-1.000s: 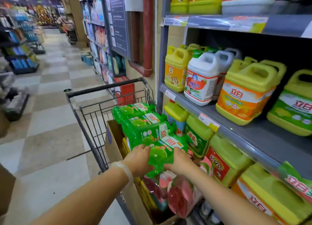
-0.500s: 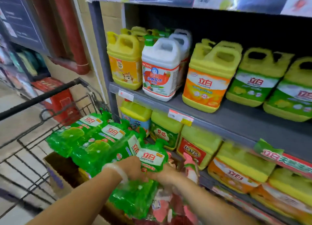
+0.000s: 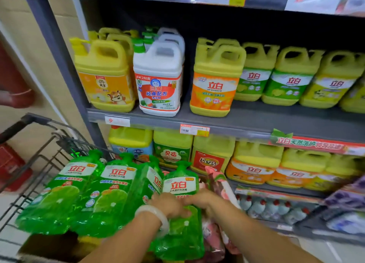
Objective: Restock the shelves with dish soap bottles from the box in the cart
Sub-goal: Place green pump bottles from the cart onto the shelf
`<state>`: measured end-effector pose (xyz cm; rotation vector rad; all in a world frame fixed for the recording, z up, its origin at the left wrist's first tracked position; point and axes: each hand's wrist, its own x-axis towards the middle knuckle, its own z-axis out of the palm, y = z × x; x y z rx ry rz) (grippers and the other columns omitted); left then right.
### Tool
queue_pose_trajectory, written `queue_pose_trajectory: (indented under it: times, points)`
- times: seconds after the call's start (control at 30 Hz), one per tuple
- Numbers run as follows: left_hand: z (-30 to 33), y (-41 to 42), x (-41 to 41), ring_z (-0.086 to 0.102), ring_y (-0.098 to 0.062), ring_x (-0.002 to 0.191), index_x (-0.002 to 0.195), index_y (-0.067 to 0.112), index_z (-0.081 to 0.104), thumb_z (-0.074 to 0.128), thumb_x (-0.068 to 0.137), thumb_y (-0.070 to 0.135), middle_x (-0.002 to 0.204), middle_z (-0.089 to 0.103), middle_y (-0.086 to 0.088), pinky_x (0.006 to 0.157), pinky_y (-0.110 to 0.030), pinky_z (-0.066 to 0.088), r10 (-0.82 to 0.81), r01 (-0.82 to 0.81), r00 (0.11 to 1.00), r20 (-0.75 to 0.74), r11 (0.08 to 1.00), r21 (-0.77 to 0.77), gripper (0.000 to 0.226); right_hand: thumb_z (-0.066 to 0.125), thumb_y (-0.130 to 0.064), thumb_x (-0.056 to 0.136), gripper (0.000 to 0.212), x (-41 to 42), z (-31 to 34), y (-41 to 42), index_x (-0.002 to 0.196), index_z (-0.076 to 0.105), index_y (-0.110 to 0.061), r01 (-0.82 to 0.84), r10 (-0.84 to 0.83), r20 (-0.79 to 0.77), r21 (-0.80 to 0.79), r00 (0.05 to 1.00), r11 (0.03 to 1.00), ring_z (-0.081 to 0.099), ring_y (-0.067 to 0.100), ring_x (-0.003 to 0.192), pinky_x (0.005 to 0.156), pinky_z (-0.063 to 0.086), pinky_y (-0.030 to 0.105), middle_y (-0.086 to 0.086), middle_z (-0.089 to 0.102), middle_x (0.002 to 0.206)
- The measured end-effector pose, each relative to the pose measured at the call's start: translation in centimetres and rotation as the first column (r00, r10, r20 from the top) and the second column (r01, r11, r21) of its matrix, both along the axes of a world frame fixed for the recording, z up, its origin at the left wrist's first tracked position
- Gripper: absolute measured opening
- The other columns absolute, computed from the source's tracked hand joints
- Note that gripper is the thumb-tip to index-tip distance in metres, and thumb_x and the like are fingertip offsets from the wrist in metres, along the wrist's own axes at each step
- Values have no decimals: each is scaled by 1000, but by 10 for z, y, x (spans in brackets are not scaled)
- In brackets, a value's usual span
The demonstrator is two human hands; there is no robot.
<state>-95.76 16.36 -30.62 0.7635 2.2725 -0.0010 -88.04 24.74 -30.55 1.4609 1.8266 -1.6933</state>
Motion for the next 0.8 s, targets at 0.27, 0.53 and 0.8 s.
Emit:
queue_pose_trajectory:
  times: [0.27,0.53,0.8]
  points:
    - [-23,-18,8,60,-16,102,128,14,43,83,48,42,110,63,3,93,-30,50,310,-489,818,484,817,304,94,84,3,58,42,14,-5,-10,97,69,0,311,-329,-150,-129,932,941,69,28,89,82,57,42,12,72,87]
    - [13,-33,30,65,-29,93,112,1,56,89,49,-1,87,71,-11,98,-45,47,237,-689,584,777,650,320,71,90,-4,47,61,49,11,-9,101,62,-3,337,-336,-309,-53,890,940,70,23,89,85,57,41,9,73,95]
    - [100,23,108,71,-20,81,89,16,69,81,62,-6,85,76,-3,73,-30,51,-91,-429,781,618,641,636,38,88,-4,57,57,158,111,32,88,43,-18,397,-215,-584,203,783,895,61,7,81,75,55,22,-8,59,84]
